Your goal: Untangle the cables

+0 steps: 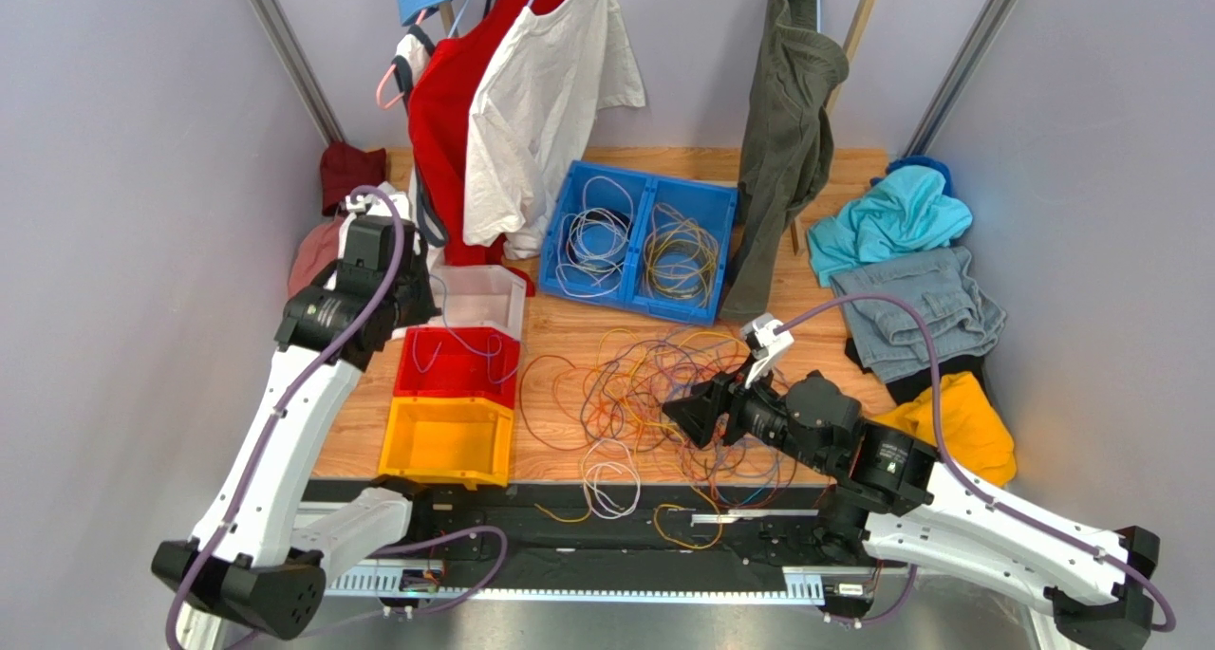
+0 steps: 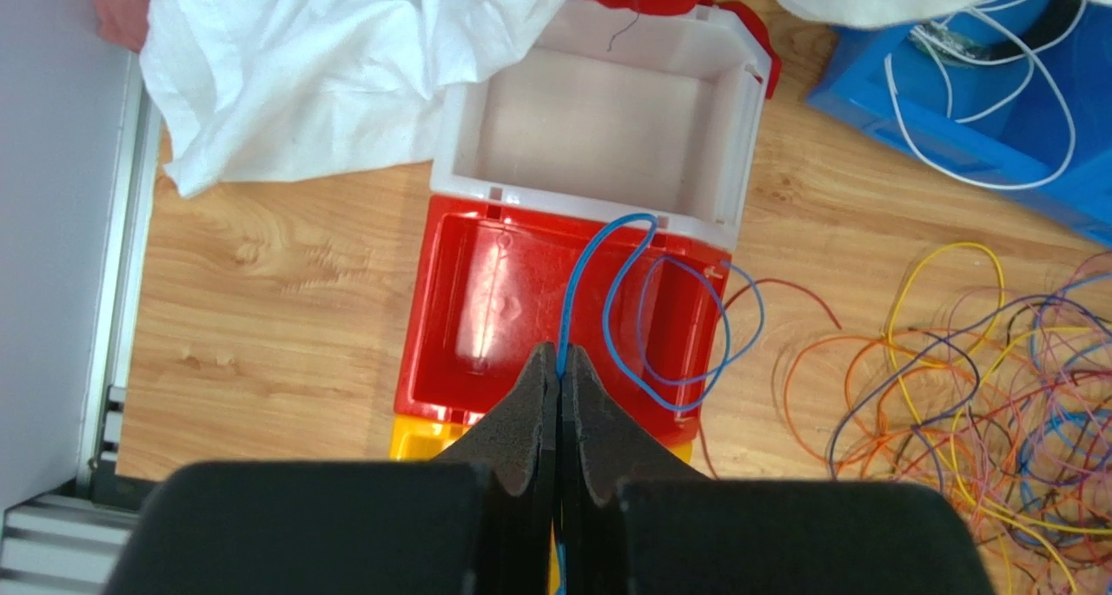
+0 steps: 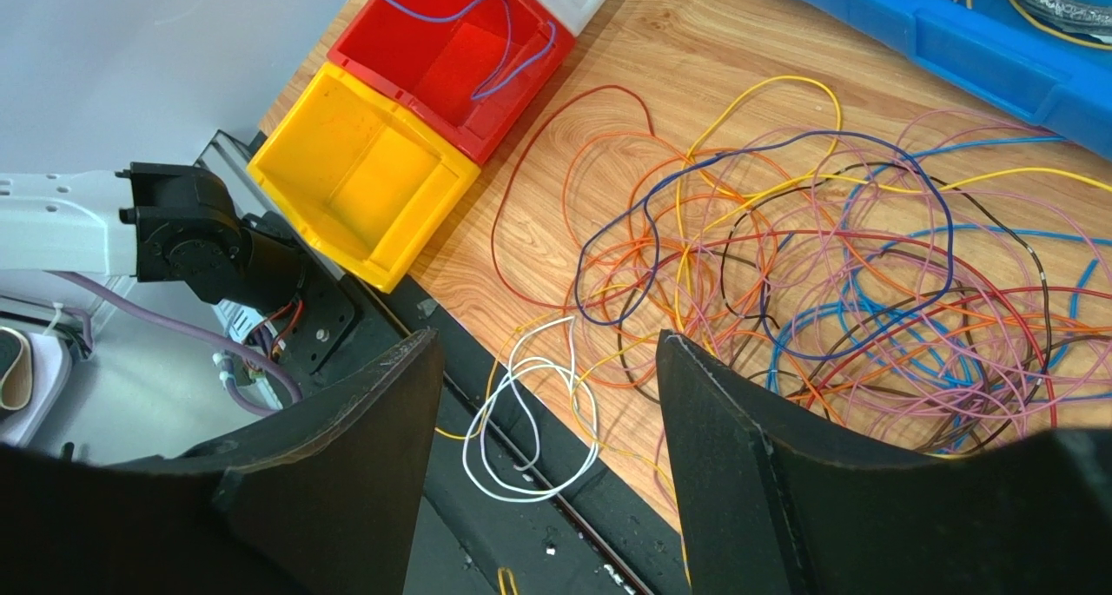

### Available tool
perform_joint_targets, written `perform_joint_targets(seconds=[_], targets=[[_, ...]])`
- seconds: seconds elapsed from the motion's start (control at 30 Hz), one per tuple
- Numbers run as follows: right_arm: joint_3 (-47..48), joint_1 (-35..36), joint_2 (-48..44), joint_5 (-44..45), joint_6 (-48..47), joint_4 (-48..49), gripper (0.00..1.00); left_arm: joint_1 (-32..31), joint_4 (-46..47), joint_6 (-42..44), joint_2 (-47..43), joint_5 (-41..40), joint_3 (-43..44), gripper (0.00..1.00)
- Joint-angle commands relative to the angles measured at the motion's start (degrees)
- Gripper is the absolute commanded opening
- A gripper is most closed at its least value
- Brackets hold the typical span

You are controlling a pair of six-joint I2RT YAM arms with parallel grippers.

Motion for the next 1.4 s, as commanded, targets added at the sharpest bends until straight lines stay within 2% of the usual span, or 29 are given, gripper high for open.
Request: perform_joint_targets(seconds=[0.0, 0.27, 0.43, 0.67, 0.97, 1.2, 1.37], targets=[[-0.4, 0.0, -0.6, -0.3, 0.7, 2.8, 0.65, 1.9, 4.1, 1.6, 3.4, 2.2, 0.6, 0.0], [-1.2, 0.0, -1.7, 0.3, 0.2, 2.2, 0.64, 4.0, 2.4, 3.6, -1.5, -2.8, -0.2, 0.0], [-1.7, 0.0, -2.1, 0.4, 0.6, 2.3, 0.64, 4.1, 2.9, 2.2, 1.8, 0.8, -2.9, 0.0], [-1.9, 0.0, -3.3, 0.7, 0.9, 1.2, 0.63, 5.1, 11.1, -1.3, 4.0, 7.0, -12.3, 0.0], [-2.3, -0.1, -3.1, 1.2, 0.6, 1.5, 0.63, 6.7, 15.3, -2.2, 9.1, 9.5, -15.9, 0.0], [-2.0, 0.0, -2.9, 1.6, 0.4, 1.3, 0.63, 8.4, 13.2, -0.7, 19.0, 12.2, -12.0, 0.0], [-2.5, 0.0, -3.4, 1.9, 0.5, 1.1, 0.63, 9.5, 10.5, 1.7, 21.9, 11.3, -8.9, 0.0]])
